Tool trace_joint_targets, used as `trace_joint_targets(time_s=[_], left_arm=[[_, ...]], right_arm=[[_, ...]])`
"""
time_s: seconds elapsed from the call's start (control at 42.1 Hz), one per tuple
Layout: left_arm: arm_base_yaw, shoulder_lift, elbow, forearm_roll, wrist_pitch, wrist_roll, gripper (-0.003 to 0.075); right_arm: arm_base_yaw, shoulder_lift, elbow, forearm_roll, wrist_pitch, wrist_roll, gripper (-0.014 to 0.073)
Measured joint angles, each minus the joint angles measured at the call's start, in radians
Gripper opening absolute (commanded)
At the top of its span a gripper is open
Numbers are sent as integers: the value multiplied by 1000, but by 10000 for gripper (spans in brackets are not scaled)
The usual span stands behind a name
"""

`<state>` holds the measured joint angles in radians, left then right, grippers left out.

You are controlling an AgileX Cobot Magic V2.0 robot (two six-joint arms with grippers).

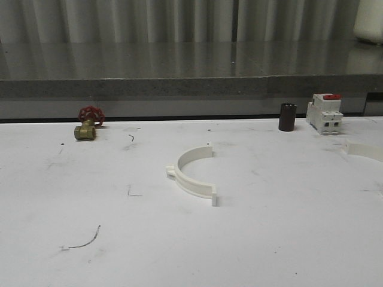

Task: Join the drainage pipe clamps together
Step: 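Move the right gripper toward the other white half-ring clamp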

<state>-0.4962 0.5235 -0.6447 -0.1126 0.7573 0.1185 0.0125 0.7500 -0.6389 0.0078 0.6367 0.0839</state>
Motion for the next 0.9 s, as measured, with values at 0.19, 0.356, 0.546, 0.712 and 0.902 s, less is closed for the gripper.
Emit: trace_joint_targets(time_s=[0.19,0.356,0.546,0.712,0.902], left_arm=[[0,-68,56,0,0,0,249],[0,-70,62,0,-2,0,249],[0,-70,63,0,-2,0,249],[0,-70,63,0,-2,0,249],[0,-70,63,0,-2,0,249]], right_arm=[[0,0,0,0,0,0,461],[0,0,0,2,3,0,461],[0,5,-2,2,67,0,461],[0,48,-49,-21,165,0,461],[0,108,-127,-37,233,0,461]])
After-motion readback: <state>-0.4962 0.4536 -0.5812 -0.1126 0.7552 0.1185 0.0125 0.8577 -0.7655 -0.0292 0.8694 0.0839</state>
